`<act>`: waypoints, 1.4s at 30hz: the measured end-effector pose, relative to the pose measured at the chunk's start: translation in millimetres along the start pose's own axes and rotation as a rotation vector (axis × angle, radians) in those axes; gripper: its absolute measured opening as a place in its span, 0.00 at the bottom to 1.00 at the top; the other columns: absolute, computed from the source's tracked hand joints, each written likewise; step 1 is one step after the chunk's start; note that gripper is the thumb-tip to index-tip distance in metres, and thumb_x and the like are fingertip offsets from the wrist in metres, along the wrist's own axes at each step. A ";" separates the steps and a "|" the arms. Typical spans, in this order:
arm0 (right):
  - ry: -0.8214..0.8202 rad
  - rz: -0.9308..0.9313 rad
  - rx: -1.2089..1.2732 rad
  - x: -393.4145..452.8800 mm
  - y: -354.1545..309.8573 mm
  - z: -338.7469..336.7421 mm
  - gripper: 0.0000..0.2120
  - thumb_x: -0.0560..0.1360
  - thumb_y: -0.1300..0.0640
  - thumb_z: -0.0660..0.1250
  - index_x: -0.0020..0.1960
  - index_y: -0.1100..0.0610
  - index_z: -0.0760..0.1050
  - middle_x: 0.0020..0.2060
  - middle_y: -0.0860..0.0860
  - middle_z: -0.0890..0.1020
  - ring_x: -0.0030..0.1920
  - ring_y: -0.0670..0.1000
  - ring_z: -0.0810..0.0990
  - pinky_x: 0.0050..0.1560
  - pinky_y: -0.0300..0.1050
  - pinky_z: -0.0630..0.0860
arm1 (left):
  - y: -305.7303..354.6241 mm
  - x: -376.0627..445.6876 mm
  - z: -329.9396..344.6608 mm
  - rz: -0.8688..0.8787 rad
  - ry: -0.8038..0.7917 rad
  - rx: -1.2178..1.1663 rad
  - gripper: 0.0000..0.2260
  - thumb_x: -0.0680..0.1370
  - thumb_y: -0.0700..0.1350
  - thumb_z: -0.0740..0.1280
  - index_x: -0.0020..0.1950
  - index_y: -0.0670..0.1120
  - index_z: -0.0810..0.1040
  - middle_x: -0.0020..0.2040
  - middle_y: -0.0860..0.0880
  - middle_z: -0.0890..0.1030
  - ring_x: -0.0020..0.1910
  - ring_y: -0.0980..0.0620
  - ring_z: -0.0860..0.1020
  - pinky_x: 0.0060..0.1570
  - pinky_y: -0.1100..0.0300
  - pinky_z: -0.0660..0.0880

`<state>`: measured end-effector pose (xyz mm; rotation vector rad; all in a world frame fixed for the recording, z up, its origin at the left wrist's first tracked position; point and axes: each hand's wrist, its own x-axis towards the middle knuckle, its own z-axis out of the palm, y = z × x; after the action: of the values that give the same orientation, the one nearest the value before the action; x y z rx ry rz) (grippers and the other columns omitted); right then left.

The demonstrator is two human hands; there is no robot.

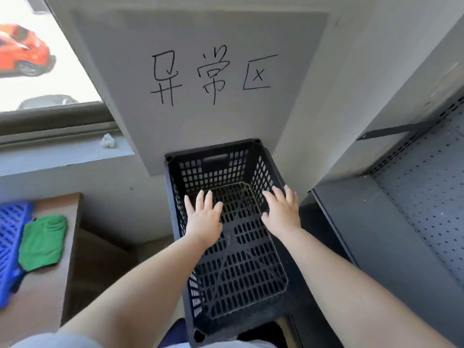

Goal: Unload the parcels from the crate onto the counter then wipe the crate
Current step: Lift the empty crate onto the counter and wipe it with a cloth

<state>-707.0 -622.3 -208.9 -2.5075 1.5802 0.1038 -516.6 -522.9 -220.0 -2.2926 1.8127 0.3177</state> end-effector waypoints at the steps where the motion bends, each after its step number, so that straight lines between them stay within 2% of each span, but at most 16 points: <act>1: -0.028 -0.028 -0.047 4.2 2.4 1.4 0.28 0.78 0.52 0.63 0.76 0.49 0.60 0.78 0.53 0.58 0.78 0.61 0.46 0.77 0.62 0.42 | 3.6 -1.1 1.7 -0.041 -0.018 0.009 0.24 0.82 0.51 0.56 0.78 0.50 0.56 0.81 0.41 0.46 0.79 0.37 0.40 0.71 0.29 0.40; 4: -0.100 -0.122 -0.080 8.8 9.4 4.9 0.30 0.77 0.52 0.64 0.76 0.47 0.59 0.79 0.53 0.55 0.78 0.62 0.42 0.75 0.67 0.37 | 14.0 -8.9 6.4 -0.185 -0.041 0.017 0.25 0.83 0.52 0.55 0.79 0.50 0.54 0.81 0.41 0.46 0.79 0.38 0.41 0.73 0.31 0.41; 8: -0.110 -0.242 -0.002 16.8 26.7 -1.4 0.31 0.77 0.52 0.65 0.77 0.48 0.58 0.79 0.53 0.51 0.78 0.61 0.41 0.77 0.62 0.40 | 33.8 -18.9 -3.5 -0.477 0.017 -0.142 0.28 0.82 0.52 0.56 0.80 0.49 0.51 0.81 0.42 0.49 0.79 0.39 0.44 0.76 0.38 0.46; 11: -0.107 -0.219 0.262 30.7 43.6 -11.5 0.32 0.78 0.52 0.66 0.78 0.47 0.57 0.80 0.52 0.50 0.79 0.59 0.43 0.77 0.57 0.45 | 32.8 -28.9 -16.8 -0.790 0.233 -0.476 0.28 0.80 0.52 0.60 0.78 0.49 0.58 0.78 0.43 0.59 0.77 0.40 0.54 0.74 0.41 0.55; 13: -0.160 -0.165 0.546 40.0 55.3 -20.1 0.32 0.78 0.55 0.67 0.78 0.49 0.58 0.79 0.52 0.56 0.78 0.57 0.51 0.77 0.55 0.52 | 18.2 -38.3 -19.5 -0.937 0.355 -0.735 0.26 0.79 0.53 0.62 0.76 0.49 0.63 0.74 0.43 0.67 0.72 0.40 0.64 0.70 0.44 0.63; 16: -0.272 -0.003 1.016 48.9 70.7 -32.9 0.28 0.81 0.58 0.64 0.78 0.50 0.58 0.76 0.51 0.63 0.75 0.53 0.62 0.71 0.49 0.61 | -5.6 -52.5 -28.7 -1.074 0.367 -1.413 0.21 0.82 0.55 0.59 0.72 0.47 0.69 0.68 0.46 0.74 0.63 0.44 0.73 0.62 0.52 0.68; 18: -0.315 0.126 1.212 54.9 81.6 -39.0 0.24 0.83 0.56 0.59 0.78 0.50 0.59 0.74 0.52 0.66 0.73 0.55 0.65 0.70 0.52 0.64 | -19.3 -63.6 -33.9 -1.080 0.287 -1.872 0.21 0.84 0.59 0.54 0.70 0.48 0.71 0.64 0.46 0.76 0.57 0.46 0.75 0.57 0.52 0.68; 20: -0.397 0.275 1.401 62.5 94.7 -40.2 0.22 0.84 0.51 0.56 0.77 0.52 0.61 0.74 0.55 0.67 0.72 0.58 0.67 0.69 0.56 0.65 | -36.1 -72.6 -31.4 -1.010 0.228 -2.073 0.27 0.82 0.65 0.49 0.72 0.50 0.70 0.66 0.43 0.76 0.60 0.44 0.76 0.60 0.46 0.69; 22: -0.531 0.407 1.541 69.4 108.3 -39.2 0.26 0.84 0.43 0.52 0.76 0.57 0.63 0.74 0.59 0.67 0.73 0.63 0.65 0.69 0.57 0.64 | -47.2 -76.3 -28.3 -0.965 0.154 -2.096 0.31 0.80 0.68 0.47 0.72 0.51 0.70 0.66 0.42 0.77 0.61 0.44 0.76 0.65 0.42 0.67; 25: -0.709 0.489 1.521 73.1 119.0 -39.0 0.36 0.81 0.34 0.45 0.75 0.60 0.64 0.75 0.60 0.66 0.75 0.63 0.62 0.71 0.60 0.62 | -45.3 -73.5 -39.3 -0.973 0.010 -1.960 0.33 0.80 0.68 0.46 0.74 0.49 0.68 0.67 0.46 0.75 0.66 0.43 0.72 0.69 0.39 0.59; 27: -0.768 0.509 1.455 70.4 117.0 -38.9 0.39 0.80 0.31 0.44 0.74 0.61 0.66 0.70 0.59 0.71 0.70 0.61 0.69 0.66 0.60 0.67 | -38.3 -68.3 -51.8 -1.011 -0.044 -1.846 0.34 0.81 0.68 0.47 0.75 0.45 0.67 0.71 0.46 0.71 0.72 0.43 0.67 0.69 0.40 0.60; 29: -0.774 0.528 1.399 66.4 110.8 -40.0 0.41 0.78 0.30 0.45 0.72 0.61 0.68 0.63 0.59 0.77 0.61 0.59 0.76 0.57 0.56 0.72 | -33.5 -62.1 -58.3 -1.043 -0.085 -1.767 0.35 0.81 0.67 0.48 0.74 0.41 0.67 0.66 0.43 0.75 0.63 0.44 0.73 0.61 0.44 0.65; 31: -0.749 0.542 1.358 64.0 105.2 -41.5 0.42 0.77 0.28 0.47 0.73 0.60 0.68 0.63 0.60 0.76 0.60 0.59 0.77 0.54 0.55 0.73 | -31.0 -57.3 -63.3 -1.072 -0.097 -1.742 0.34 0.81 0.68 0.48 0.71 0.41 0.68 0.50 0.43 0.77 0.49 0.46 0.75 0.54 0.47 0.65; 32: -0.740 0.551 1.348 62.6 102.7 -43.2 0.44 0.75 0.26 0.48 0.73 0.60 0.68 0.65 0.60 0.76 0.61 0.59 0.76 0.55 0.55 0.73 | -30.4 -55.2 -65.2 -1.101 -0.095 -1.735 0.35 0.80 0.68 0.48 0.71 0.41 0.69 0.46 0.43 0.75 0.48 0.45 0.74 0.52 0.47 0.65; 37: -0.694 0.551 1.367 60.2 96.9 -57.1 0.51 0.70 0.20 0.46 0.72 0.60 0.69 0.63 0.60 0.77 0.60 0.59 0.76 0.57 0.56 0.72 | -32.4 -54.7 -73.5 -1.174 -0.045 -1.789 0.36 0.78 0.71 0.51 0.66 0.41 0.72 0.49 0.41 0.77 0.44 0.43 0.75 0.37 0.48 0.68; 42: -0.683 0.465 1.347 55.4 87.9 -84.4 0.48 0.71 0.22 0.51 0.72 0.60 0.68 0.59 0.59 0.78 0.56 0.58 0.77 0.50 0.53 0.74 | -38.0 -71.3 -85.5 -1.161 0.045 -1.833 0.37 0.76 0.72 0.52 0.65 0.41 0.75 0.51 0.42 0.79 0.49 0.44 0.77 0.46 0.48 0.70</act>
<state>-765.0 -724.1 -144.2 -0.9209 1.1987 -0.0440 -491.9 -472.5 -116.6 -3.4990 -0.7636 2.1414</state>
